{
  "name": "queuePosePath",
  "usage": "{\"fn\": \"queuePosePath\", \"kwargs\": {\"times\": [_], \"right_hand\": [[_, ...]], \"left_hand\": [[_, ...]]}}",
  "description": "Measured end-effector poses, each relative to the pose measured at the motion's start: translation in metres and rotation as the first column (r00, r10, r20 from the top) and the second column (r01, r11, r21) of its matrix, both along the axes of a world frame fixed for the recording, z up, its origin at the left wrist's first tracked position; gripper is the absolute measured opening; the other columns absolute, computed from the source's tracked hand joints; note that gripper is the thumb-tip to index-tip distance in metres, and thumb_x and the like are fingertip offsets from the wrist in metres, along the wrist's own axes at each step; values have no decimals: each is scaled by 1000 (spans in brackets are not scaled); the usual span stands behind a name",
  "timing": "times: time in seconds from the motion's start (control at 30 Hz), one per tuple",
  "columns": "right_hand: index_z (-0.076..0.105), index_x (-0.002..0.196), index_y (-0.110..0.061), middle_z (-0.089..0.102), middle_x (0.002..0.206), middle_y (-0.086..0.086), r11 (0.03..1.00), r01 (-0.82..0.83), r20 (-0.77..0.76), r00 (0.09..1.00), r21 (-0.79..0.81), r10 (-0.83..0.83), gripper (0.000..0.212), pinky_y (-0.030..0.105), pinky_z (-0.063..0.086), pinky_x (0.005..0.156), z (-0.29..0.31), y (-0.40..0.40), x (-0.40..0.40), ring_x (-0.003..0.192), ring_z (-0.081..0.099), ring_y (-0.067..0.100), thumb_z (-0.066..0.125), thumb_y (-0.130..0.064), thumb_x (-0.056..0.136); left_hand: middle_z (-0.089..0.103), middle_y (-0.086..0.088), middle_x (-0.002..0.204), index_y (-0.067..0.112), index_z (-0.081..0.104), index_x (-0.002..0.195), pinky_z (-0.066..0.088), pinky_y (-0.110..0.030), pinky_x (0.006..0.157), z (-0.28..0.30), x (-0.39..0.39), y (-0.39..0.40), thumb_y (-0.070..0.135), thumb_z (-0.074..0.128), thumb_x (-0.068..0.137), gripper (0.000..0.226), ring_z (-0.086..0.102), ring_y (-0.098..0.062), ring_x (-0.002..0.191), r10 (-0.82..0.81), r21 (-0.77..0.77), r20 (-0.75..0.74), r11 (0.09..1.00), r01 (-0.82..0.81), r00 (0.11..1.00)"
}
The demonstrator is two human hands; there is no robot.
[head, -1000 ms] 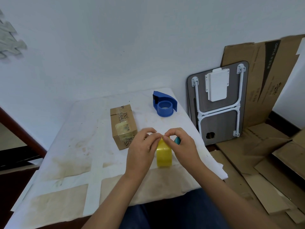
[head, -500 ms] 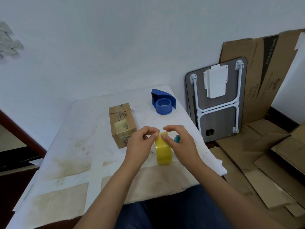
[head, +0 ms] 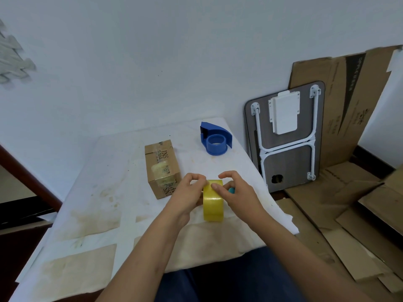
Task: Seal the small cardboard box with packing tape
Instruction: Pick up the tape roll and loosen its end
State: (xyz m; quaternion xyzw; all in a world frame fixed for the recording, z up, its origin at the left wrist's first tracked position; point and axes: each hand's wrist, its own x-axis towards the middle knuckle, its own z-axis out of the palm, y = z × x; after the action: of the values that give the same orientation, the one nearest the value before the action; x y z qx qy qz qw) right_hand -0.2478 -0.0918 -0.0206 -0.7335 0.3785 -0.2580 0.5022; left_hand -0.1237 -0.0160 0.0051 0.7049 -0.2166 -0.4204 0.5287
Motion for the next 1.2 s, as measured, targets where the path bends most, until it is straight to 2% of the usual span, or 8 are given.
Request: {"fn": "queuePosePath", "kwargs": {"times": [0.23,0.37,0.6,0.73,0.87,1.0,1.07,1.2], "right_hand": [[46,122,-29,60,86,-1,987,-63,-46,997,-149,57,40,29,48,75,15,0,-1,81,57,14,66,-34,88],[35,138,-31,63,107,-3,778,-242,-394,919,-580,-7,52,37,47,74,29,-22,0,94,64,27,58,-27,91],[41,127,-16,62,93,3,616,-521,-694,717,-592,-61,42,37,40,60,11,-36,34,79,57,27,51,-10,87],[51,119,-20,65,102,2,788,-441,-655,753,-430,64,37,36,48,73,12,-50,44,93,60,25,60,-40,88],[63,103,-18,66,94,1,947,48,-254,958,-316,-133,38,38,50,76,26,-62,36,87,62,22,48,-51,94],[60,118,-7,51,114,11,885,201,-39,978,420,-204,29,39,47,97,44,-75,33,99,50,24,40,-11,97],[61,121,-7,48,119,12,917,127,-124,989,378,-85,33,36,51,96,40,-79,34,105,49,24,43,4,95],[61,110,-15,56,117,9,987,11,-337,939,-163,-66,21,21,51,72,20,-77,40,106,57,22,62,-7,91]], "left_hand": [[62,-9,82,4,56,101,55,-24,55,-6,9,4,14,46,100,14,59,-17,61,80,-42,112,996,-76,991],[62,-8,89,8,58,97,56,-25,60,-6,31,16,9,42,101,17,57,-16,62,129,-68,180,991,-119,975],[62,-9,83,6,65,101,56,-28,71,1,47,24,11,49,99,17,57,-16,69,126,-71,246,991,-112,961],[62,-6,83,5,65,99,52,-19,60,1,51,30,10,49,99,17,58,-14,68,85,-50,249,996,-75,965],[62,-4,86,3,66,100,56,-22,66,-6,54,38,9,48,100,19,58,-15,69,77,-51,241,996,-66,967],[63,-2,88,5,67,97,57,-24,69,-11,55,40,10,50,99,17,58,-15,68,80,-54,227,996,-69,971],[64,0,85,5,68,98,56,-21,65,-11,55,40,10,51,99,18,58,-14,68,74,-50,229,997,-64,971],[64,1,83,7,68,98,55,-22,66,-10,56,40,11,51,99,18,58,-14,68,74,-44,225,997,-65,972]]}}
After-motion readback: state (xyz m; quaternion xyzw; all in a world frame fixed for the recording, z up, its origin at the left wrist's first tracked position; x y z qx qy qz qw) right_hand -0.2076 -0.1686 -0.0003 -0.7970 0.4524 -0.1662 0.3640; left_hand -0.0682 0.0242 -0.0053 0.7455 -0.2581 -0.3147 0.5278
